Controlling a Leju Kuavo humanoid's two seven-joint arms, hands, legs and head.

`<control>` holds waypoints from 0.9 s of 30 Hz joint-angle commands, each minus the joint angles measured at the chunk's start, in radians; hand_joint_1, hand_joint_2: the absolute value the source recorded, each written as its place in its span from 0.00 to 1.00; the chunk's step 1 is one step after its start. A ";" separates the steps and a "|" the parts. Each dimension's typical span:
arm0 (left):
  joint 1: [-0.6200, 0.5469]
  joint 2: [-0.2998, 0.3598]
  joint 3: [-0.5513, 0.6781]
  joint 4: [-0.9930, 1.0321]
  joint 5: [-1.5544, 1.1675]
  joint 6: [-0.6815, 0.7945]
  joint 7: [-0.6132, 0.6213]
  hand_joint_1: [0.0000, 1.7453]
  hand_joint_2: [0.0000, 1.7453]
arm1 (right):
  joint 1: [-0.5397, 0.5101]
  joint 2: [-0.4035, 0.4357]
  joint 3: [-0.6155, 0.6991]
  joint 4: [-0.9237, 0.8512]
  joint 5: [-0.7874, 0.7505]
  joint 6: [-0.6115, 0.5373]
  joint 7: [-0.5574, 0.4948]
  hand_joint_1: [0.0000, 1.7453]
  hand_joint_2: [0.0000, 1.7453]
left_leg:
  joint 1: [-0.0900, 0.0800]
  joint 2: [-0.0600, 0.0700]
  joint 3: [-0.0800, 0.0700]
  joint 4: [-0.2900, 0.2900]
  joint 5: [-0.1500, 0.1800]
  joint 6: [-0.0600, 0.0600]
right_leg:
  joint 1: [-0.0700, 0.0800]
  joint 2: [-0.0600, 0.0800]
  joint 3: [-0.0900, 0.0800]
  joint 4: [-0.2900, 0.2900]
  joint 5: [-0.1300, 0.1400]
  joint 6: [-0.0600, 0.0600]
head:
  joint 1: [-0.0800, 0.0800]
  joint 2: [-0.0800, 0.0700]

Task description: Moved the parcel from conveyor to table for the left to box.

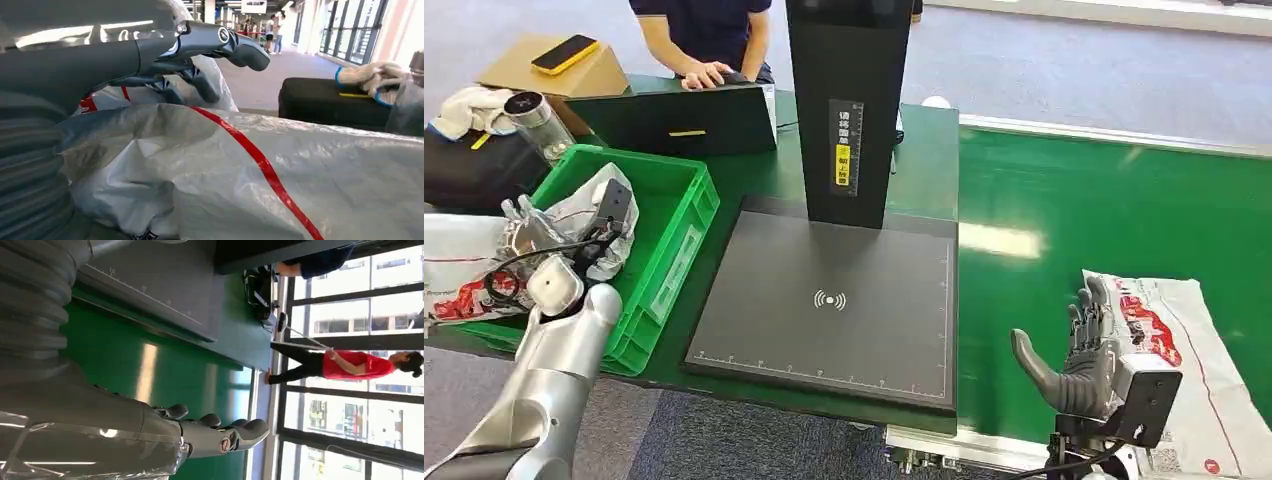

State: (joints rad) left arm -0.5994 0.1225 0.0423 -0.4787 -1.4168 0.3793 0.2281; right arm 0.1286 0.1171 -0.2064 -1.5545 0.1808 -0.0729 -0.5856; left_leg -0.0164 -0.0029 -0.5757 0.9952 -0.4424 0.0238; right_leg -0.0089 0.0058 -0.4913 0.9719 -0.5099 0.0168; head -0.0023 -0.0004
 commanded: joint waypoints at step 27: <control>0.335 -0.165 -0.278 -0.551 1.506 -0.822 -0.685 0.00 1.00 | -0.017 -0.070 0.051 0.088 -0.047 -0.043 -0.010 0.00 1.00 | 0.000 -0.001 0.002 -0.001 -0.001 -0.002 | -0.001 -0.001 0.002 -0.002 0.000 0.000 | 0.000 0.000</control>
State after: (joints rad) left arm -0.2771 -0.0443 -0.1632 -0.9906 0.0870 -0.4417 -0.4570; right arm 0.1140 0.0565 -0.1667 -1.4984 0.1335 -0.1114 -0.5955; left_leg -0.0177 -0.0031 -0.5754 0.9954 -0.4431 0.0241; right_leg -0.0100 0.0055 -0.4914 0.9714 -0.5101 0.0173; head -0.0023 -0.0004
